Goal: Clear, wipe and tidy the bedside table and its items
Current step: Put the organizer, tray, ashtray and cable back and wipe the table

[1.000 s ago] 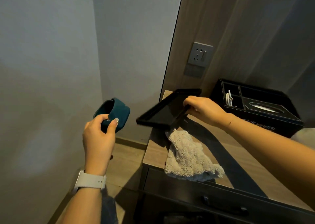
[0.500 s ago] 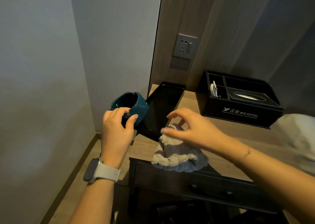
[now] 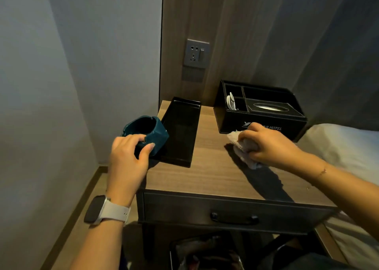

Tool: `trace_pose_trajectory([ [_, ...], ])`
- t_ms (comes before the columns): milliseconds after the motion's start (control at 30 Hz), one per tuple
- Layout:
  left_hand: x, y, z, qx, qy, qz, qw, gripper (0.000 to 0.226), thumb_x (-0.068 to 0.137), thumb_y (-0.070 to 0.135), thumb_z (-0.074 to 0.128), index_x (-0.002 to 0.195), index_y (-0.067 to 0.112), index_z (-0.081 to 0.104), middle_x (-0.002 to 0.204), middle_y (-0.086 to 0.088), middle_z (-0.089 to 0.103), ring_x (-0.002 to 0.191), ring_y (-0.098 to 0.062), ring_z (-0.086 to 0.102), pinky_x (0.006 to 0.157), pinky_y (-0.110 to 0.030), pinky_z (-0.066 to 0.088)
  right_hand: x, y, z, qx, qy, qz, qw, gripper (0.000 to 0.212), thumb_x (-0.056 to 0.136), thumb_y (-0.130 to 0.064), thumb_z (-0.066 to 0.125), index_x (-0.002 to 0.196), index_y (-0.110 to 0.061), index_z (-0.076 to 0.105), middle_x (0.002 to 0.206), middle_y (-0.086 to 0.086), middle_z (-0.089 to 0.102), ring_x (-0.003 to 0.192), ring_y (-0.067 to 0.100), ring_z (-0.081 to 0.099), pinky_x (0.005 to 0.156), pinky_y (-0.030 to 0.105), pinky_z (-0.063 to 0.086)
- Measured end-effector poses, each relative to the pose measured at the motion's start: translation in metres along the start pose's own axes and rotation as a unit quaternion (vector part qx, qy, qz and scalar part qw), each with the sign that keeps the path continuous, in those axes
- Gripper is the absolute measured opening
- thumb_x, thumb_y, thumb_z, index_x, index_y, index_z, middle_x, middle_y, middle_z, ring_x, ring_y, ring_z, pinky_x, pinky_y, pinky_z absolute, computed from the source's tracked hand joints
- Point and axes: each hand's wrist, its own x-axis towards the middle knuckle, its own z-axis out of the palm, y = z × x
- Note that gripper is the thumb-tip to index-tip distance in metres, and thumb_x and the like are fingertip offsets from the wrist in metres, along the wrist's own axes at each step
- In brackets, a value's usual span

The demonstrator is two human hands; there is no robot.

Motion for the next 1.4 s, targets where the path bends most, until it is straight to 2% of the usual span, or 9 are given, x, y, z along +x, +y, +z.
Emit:
trace_pose_trajectory([
  [100,-0.001,0.000,-0.001,-0.011,0.009,-0.016,1.000,0.020,0.087,0.019,0.067,0.106,0.011,0.066,0.096,0.008,0.052,0.098,-0.004,0.040,0.080,-0.025,0.034,0.009,0.010,0.007,-0.103,-0.079,0.031,0.991,0.043,0.087,-0.028,0.059,0.129,-0.032,0.050,0.135,-0.001,0.042,0.104,0.020,0.052,0.074,0.029,0.048],
  [167,-0.002,0.001,-0.003,-0.016,0.015,-0.024,0.999,0.020,0.087,0.018,0.067,0.106,0.011,0.066,0.096,0.008,0.051,0.098,-0.006,0.041,0.080,-0.025,0.035,0.016,-0.002,0.005,-0.125,-0.041,0.020,0.991,0.040,0.090,-0.034,0.055,0.130,-0.031,0.052,0.146,0.001,0.037,0.123,0.023,0.043,0.093,0.036,0.046],
  [267,-0.003,0.000,-0.006,-0.008,0.017,-0.021,1.000,0.019,0.087,0.019,0.066,0.106,0.013,0.066,0.097,0.009,0.051,0.099,-0.005,0.041,0.080,-0.026,0.035,0.035,-0.045,-0.002,0.063,-0.001,0.004,0.998,0.049,0.091,-0.037,0.055,0.138,-0.029,0.046,0.152,0.000,0.031,0.138,0.021,0.031,0.107,0.039,0.036],
  [433,-0.006,-0.004,-0.017,0.003,0.014,-0.023,1.000,0.021,0.088,0.020,0.065,0.108,0.012,0.065,0.099,0.009,0.051,0.100,-0.006,0.041,0.081,-0.028,0.037,0.078,-0.106,0.033,0.332,-0.042,0.049,0.941,0.067,0.095,-0.046,0.049,0.152,-0.025,0.020,0.159,0.003,0.014,0.143,0.024,0.024,0.112,0.035,0.028],
  [633,-0.008,-0.013,-0.029,0.023,0.010,-0.025,0.999,0.021,0.088,0.019,0.065,0.107,0.010,0.065,0.101,-0.001,0.061,0.100,-0.012,0.046,0.079,-0.028,0.038,0.066,-0.112,0.071,0.336,-0.009,0.033,0.941,0.061,0.101,-0.023,0.037,0.153,-0.015,0.007,0.161,0.001,0.000,0.148,0.019,0.008,0.114,0.023,0.011],
  [800,-0.013,-0.011,-0.033,0.031,0.011,-0.018,0.999,0.021,0.087,0.020,0.066,0.106,0.010,0.065,0.099,0.000,0.060,0.099,-0.014,0.048,0.077,-0.026,0.038,0.058,-0.122,0.078,0.286,0.014,0.011,0.958,0.059,0.102,-0.026,0.032,0.153,-0.018,0.004,0.161,0.001,0.004,0.148,0.014,0.004,0.120,0.034,0.000],
  [1000,-0.018,0.009,-0.025,0.009,0.003,-0.026,1.000,0.020,0.087,0.022,0.065,0.105,0.014,0.065,0.098,0.006,0.056,0.098,-0.006,0.044,0.076,-0.017,0.033,0.067,-0.128,0.068,0.344,0.014,0.042,0.938,0.057,0.103,-0.035,0.032,0.153,-0.019,0.010,0.160,0.001,0.012,0.147,0.014,0.011,0.119,0.037,0.004],
  [1167,-0.007,0.052,-0.016,-0.002,-0.036,0.027,0.999,0.020,0.087,0.022,0.066,0.106,0.015,0.066,0.098,0.009,0.055,0.098,-0.004,0.044,0.076,-0.009,0.033,0.031,-0.083,0.039,0.420,0.079,0.061,0.902,0.054,0.098,-0.031,0.048,0.148,-0.024,0.030,0.152,-0.001,0.033,0.137,0.015,0.033,0.108,0.029,0.030],
  [1400,0.062,0.109,0.050,0.049,-0.104,0.079,0.990,0.020,0.089,0.032,0.063,0.104,0.019,0.067,0.092,0.009,0.057,0.096,-0.011,0.048,0.076,-0.024,0.034,-0.007,0.003,0.025,0.376,0.178,0.059,0.907,0.035,0.096,-0.023,0.050,0.130,-0.024,0.055,0.139,-0.005,0.049,0.131,0.010,0.040,0.109,0.035,0.037],
])
